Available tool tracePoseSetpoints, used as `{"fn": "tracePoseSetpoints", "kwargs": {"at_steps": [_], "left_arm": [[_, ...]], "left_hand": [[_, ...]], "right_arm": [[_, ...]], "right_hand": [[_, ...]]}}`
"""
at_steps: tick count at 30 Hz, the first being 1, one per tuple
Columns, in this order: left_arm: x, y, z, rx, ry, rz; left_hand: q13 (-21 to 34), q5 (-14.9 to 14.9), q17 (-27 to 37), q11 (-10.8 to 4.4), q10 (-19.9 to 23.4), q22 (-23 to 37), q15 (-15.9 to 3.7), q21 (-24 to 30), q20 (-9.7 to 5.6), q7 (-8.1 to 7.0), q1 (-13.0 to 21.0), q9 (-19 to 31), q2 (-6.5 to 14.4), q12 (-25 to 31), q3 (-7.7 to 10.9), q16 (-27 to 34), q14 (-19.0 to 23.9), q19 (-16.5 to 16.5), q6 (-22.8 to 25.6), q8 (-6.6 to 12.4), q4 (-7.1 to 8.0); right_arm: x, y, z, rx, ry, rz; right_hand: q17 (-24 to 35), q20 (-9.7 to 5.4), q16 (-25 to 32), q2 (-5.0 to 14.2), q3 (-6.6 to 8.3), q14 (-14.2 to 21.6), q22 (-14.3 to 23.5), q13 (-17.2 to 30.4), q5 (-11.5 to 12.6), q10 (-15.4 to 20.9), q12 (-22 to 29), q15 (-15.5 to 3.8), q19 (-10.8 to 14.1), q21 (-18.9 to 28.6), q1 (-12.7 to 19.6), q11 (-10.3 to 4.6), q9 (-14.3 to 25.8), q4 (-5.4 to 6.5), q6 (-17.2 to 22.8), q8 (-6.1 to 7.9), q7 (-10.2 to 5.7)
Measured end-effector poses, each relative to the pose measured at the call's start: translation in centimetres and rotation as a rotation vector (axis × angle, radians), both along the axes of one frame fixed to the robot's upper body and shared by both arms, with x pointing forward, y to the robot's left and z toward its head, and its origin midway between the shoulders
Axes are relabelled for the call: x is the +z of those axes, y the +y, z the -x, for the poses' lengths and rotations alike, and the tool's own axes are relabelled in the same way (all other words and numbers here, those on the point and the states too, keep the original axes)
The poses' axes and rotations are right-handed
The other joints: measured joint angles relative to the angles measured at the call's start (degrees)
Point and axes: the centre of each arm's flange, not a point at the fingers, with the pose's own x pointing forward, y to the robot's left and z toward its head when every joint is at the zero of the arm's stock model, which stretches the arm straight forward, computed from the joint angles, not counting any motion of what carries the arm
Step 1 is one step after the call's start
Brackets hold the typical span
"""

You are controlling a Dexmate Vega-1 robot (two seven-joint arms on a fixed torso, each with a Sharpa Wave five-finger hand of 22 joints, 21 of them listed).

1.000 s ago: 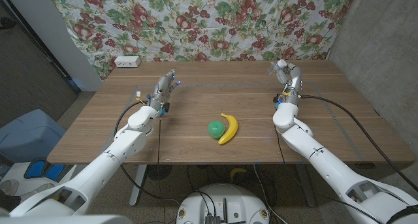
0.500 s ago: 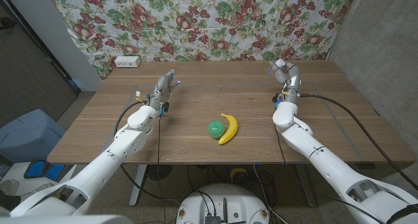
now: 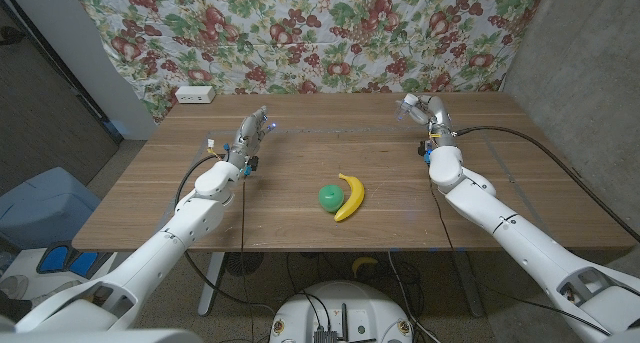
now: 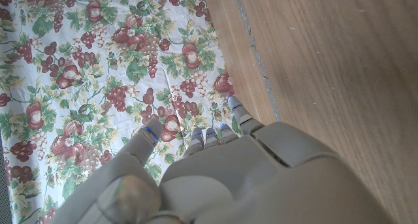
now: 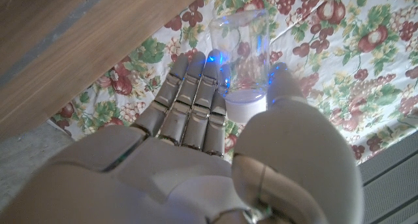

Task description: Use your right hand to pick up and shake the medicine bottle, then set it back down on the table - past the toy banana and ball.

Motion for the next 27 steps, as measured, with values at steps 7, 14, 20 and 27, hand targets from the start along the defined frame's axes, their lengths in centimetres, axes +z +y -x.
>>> {"fn": "tracePoseSetpoints", "kwargs": {"at_steps": [7, 14, 20, 27], "left_arm": [[-0.07, -0.05, -0.05, -0.001, 0.002, 0.001], [-0.07, -0.07, -0.05, 0.0, 0.001, 0.002], [0.0, -0.14, 0.01, 0.0, -0.001, 0.002], [0.03, -0.24, 0.15, 0.0, -0.004, 0.001]], "left_hand": [[0.0, 0.0, 0.0, 0.0, 0.0, 0.0, 0.0, -0.1, 0.0, 0.0, 0.0, 0.0, 0.0, 0.0, 0.0, 0.0, 0.0, 0.0, 0.0, 0.0, 0.0], [0.0, 0.0, 0.0, 0.0, 0.0, 0.0, 0.0, -0.1, 0.0, 0.0, 0.0, 0.0, 0.0, 0.0, 0.0, 0.0, 0.0, 0.0, 0.0, 0.0, 0.0], [0.0, 0.0, 0.0, 0.0, 0.0, 0.0, 0.0, -0.2, 0.0, 0.0, 0.0, 0.0, 0.0, 0.0, 0.0, 0.0, 0.0, 0.0, 0.0, 0.0, 0.0], [0.0, 0.0, -0.3, 0.0, 0.0, 0.0, 0.0, -0.3, 0.0, 0.0, 0.0, 0.0, 0.0, 0.0, 0.0, 0.0, 0.0, 0.0, 0.0, 0.0, 0.0]], "right_arm": [[0.22, 0.2, -0.23, 0.019, 0.069, 0.065], [0.37, 0.2, -0.22, 0.021, 0.09, 0.09], [0.2, 0.32, -0.35, 0.024, 0.107, 0.101], [-0.05, 0.79, -0.34, 0.015, 0.092, 0.108]], "right_hand": [[0.0, 0.19, 0.0, 0.0, 0.0, 0.0, 0.0, 0.0, 0.0, 0.0, 0.0, 0.0, -0.2, 0.0, 0.0, 0.0, 0.0, 0.0, 0.0, 0.0, 0.0], [0.3, 0.19, -0.4, 0.0, 0.0, 0.0, -0.3, 0.1, 0.0, 0.0, 0.0, 0.0, -0.2, 0.2, 0.0, 0.0, 0.0, 0.0, 0.0, -0.01, 0.0], [0.3, 0.19, -0.4, 0.0, 0.0, 0.0, -0.3, 0.2, 0.0, 0.0, 0.0, 0.0, -0.2, 0.4, 0.0, 0.0, 0.0, 0.0, 0.0, -0.02, 0.0], [0.3, 0.19, -0.4, 0.0, 0.0, 0.2, -0.3, 0.1, 0.0, 0.0, 0.0, -0.21, -0.2, 0.6, 0.0, 0.0, 0.0, 0.0, 0.0, -0.07, 0.0]]}}
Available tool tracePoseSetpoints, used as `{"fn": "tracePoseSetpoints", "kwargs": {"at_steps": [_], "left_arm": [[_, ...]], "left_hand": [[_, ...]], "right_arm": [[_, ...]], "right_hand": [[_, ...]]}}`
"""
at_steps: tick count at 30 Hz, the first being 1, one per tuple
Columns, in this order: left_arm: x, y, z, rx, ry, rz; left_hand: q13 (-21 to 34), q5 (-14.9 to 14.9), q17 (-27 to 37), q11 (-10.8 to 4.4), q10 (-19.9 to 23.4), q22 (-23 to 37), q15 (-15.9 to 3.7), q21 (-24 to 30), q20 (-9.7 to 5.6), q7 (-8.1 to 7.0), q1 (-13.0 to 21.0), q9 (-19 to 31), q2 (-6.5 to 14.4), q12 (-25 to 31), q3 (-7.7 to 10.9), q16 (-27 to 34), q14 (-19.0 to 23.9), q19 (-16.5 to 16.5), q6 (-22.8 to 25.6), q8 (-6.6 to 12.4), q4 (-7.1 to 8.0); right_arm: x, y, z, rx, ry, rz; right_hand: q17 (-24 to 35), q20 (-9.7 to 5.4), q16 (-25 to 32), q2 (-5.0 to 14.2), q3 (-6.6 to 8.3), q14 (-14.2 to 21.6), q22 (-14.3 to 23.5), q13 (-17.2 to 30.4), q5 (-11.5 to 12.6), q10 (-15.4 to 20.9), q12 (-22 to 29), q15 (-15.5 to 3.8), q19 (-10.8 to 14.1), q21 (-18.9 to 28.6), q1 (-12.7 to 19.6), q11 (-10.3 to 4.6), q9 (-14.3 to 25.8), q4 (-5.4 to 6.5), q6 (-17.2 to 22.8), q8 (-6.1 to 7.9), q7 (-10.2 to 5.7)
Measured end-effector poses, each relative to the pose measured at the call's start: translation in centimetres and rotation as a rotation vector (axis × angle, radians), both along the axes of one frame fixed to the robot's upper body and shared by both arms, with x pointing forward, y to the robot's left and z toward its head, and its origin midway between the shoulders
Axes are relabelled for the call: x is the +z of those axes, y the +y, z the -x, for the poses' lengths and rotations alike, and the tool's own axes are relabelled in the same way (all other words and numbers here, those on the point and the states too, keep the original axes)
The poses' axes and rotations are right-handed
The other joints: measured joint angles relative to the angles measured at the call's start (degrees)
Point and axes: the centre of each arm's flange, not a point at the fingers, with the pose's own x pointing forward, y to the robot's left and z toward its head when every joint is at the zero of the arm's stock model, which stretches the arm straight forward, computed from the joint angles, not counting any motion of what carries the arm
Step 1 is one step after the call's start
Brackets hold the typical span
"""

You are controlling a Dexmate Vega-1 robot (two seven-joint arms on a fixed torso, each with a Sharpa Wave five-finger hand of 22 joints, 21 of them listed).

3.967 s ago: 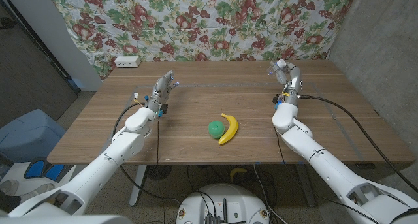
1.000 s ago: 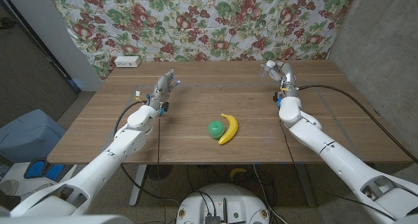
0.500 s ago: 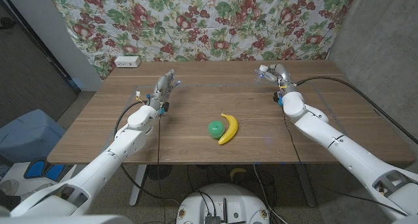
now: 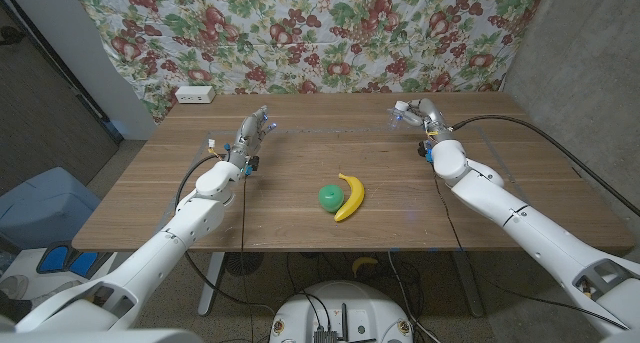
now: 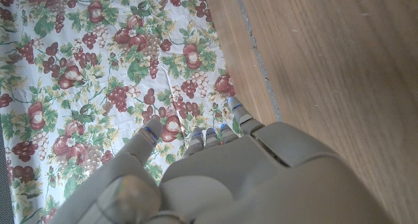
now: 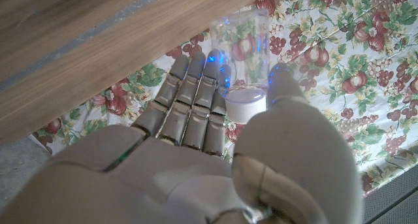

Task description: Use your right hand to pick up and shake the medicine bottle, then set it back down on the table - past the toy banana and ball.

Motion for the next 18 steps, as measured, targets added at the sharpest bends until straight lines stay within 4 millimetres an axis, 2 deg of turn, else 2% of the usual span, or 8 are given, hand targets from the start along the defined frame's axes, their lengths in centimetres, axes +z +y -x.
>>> {"fn": "tracePoseSetpoints", "kwargs": {"at_steps": [18], "left_arm": [[0.1, -0.3, 0.3, 0.003, -0.003, -0.005]], "left_hand": [[0.0, 0.0, 0.0, 0.0, 0.0, 0.0, 0.0, -0.2, 0.0, 0.0, 0.0, 0.0, 0.0, 0.0, -0.24, 0.0, 0.0, 0.0, 0.0, 0.0, -0.24]], "right_arm": [[-1.7, 1.9, -0.1, -0.148, -0.099, 0.066]], "right_hand": [[0.3, -0.22, -0.3, 0.0, 0.0, 0.0, 0.0, 0.0, 0.3, 0.0, -0.4, 0.0, -0.2, 0.4, 0.0, 0.0, 0.0, 0.0, 0.0, -0.23, 0.0]]}}
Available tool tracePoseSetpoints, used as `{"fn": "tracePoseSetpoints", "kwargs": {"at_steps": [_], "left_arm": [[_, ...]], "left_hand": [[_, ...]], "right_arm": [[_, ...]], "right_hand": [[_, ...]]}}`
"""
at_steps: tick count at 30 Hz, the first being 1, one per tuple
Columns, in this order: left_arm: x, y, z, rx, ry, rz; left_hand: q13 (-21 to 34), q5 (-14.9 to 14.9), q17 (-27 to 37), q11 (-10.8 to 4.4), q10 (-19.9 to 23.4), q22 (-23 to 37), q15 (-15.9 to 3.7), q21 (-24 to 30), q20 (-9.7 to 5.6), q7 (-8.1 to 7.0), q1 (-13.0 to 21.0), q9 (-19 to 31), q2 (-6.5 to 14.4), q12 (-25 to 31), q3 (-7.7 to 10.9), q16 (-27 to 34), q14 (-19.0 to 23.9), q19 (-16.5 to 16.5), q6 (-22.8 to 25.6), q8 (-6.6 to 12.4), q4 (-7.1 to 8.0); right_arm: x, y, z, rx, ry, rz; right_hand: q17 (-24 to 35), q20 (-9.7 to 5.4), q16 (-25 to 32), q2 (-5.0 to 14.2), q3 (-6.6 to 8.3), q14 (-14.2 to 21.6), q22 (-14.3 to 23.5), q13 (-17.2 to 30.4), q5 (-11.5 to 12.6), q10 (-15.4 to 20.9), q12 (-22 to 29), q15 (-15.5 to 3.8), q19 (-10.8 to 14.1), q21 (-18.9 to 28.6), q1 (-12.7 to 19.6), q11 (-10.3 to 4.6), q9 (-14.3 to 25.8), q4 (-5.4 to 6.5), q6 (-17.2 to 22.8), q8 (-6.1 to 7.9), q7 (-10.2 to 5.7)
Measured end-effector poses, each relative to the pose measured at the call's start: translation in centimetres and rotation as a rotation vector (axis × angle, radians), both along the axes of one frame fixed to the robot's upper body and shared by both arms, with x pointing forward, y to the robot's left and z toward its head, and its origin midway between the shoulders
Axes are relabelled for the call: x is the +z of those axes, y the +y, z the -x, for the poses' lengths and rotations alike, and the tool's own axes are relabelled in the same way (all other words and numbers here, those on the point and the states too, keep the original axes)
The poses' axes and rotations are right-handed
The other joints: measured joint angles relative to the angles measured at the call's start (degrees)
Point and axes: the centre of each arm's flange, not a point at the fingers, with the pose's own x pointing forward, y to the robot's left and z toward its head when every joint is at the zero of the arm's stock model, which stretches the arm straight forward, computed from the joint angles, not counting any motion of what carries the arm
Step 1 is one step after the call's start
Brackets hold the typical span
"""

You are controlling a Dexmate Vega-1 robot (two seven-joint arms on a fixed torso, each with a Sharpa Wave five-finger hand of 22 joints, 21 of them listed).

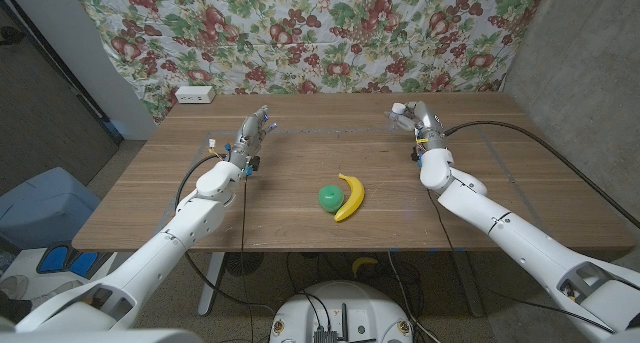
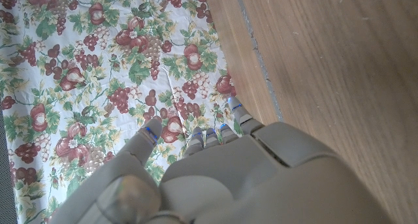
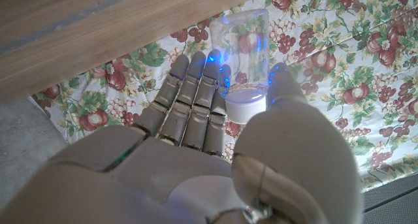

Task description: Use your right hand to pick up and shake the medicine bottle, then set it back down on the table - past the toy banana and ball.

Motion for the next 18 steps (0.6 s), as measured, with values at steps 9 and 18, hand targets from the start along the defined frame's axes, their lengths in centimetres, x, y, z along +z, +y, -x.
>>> {"fn": "tracePoseSetpoints", "kwargs": {"at_steps": [9, 18], "left_arm": [[-0.1, -0.2, 0.2, 0.001, 0.0, 0.0], [-0.2, -0.3, 0.4, 0.002, 0.002, 0.0]], "left_hand": [[0.0, 0.0, 0.0, 0.0, 0.0, 0.0, 0.0, 0.0, 0.0, 0.0, 0.0, 0.0, 0.0, 0.0, 0.0, 0.0, 0.0, 0.0, 0.0, 0.0, 0.0], [0.0, 0.0, 0.0, 0.0, 0.0, 0.0, 0.0, 0.0, 0.0, 0.0, 0.0, 0.0, 0.0, 0.0, 0.0, 0.0, 0.0, 0.0, 0.0, 0.0, 0.0]], "right_arm": [[-0.8, 0.6, -0.4, -0.077, -0.034, 0.043], [-1.5, 1.0, -0.9, -0.125, -0.036, 0.078]], "right_hand": [[0.0, -0.21, -0.1, 0.0, 0.0, 0.0, 0.0, -0.2, 0.0, 0.0, 0.0, 0.0, -0.2, 0.2, 0.0, 0.0, 0.0, 0.0, 0.0, -0.02, 0.0], [0.0, -0.2, -0.1, 0.0, 0.0, 0.2, 0.0, -0.3, 0.0, 0.0, 0.0, -0.21, -0.2, 0.6, 0.0, 0.0, -0.2, 0.0, 0.0, 0.11, 0.0]]}}
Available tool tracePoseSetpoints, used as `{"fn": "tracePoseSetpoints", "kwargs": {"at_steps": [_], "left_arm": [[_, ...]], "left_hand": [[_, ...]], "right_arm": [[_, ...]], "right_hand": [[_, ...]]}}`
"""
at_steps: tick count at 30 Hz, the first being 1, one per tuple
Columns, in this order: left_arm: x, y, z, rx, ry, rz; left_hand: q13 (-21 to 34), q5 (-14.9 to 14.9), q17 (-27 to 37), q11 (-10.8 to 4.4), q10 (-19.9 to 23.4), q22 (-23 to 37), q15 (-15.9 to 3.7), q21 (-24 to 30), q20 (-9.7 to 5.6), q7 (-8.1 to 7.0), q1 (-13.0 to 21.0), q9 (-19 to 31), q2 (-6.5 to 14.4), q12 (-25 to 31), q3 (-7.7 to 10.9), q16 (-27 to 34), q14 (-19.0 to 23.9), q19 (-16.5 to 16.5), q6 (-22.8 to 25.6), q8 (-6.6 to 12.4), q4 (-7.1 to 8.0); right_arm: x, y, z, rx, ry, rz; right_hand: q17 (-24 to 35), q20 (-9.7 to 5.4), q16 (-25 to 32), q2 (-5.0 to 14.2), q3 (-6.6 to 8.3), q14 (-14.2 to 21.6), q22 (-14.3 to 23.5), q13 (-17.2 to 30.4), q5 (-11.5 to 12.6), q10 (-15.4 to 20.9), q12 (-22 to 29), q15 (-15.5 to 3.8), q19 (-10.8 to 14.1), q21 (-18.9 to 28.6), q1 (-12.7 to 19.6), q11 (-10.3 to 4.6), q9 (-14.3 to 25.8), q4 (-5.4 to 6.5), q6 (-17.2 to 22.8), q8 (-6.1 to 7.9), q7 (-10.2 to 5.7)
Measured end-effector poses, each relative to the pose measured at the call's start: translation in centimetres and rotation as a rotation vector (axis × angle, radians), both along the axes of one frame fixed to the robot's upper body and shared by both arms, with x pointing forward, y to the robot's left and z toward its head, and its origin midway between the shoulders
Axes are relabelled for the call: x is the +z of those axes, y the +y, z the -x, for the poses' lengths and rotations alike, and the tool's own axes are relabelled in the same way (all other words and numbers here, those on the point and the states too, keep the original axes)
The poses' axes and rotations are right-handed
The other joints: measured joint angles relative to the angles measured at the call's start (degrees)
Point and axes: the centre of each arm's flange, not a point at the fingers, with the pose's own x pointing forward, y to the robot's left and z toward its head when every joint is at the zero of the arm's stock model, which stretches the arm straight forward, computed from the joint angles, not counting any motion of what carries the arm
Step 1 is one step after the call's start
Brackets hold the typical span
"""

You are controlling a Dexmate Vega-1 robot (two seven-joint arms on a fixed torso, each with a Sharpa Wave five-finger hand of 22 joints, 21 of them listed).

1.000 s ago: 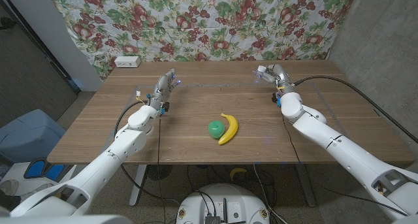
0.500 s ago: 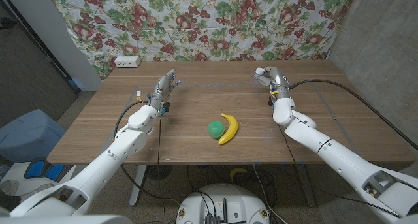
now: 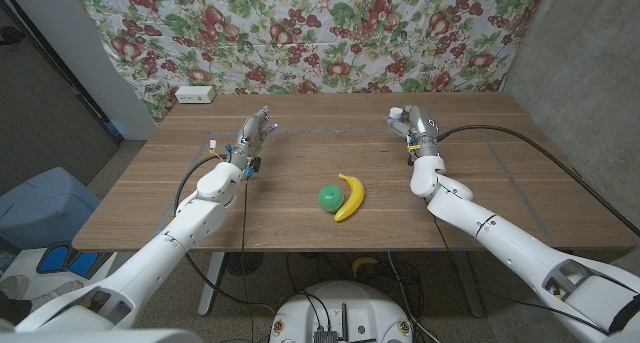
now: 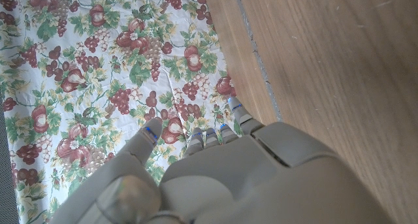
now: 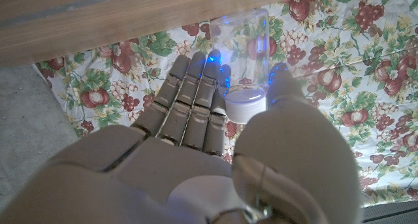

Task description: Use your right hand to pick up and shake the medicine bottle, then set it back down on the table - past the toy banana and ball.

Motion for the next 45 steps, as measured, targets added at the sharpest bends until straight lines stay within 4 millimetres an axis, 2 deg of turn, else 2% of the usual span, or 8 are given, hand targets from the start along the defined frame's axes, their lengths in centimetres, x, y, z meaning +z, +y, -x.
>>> {"fn": "tracePoseSetpoints", "kwargs": {"at_steps": [45], "left_arm": [[-0.1, 0.3, -0.2, 0.001, 0.009, 0.002]], "left_hand": [[0.0, 0.0, 0.1, 0.0, 0.0, 0.0, 0.0, -0.8, -0.31, 0.0, 0.0, 0.0, 0.0, 0.0, 0.0, 0.0, 0.0, 0.3, 0.0, 0.0, 0.0]], "right_arm": [[-2.1, 0.2, -3.2, -0.127, 0.11, 0.082]], "right_hand": [[0.1, 0.01, -0.9, 0.0, 0.0, 0.1, -0.3, 0.2, -0.1, 0.0, -0.8, 0.11, 0.0, 1.0, 0.0, -0.01, -0.1, 0.0, 0.0, -0.23, 0.0]]}}
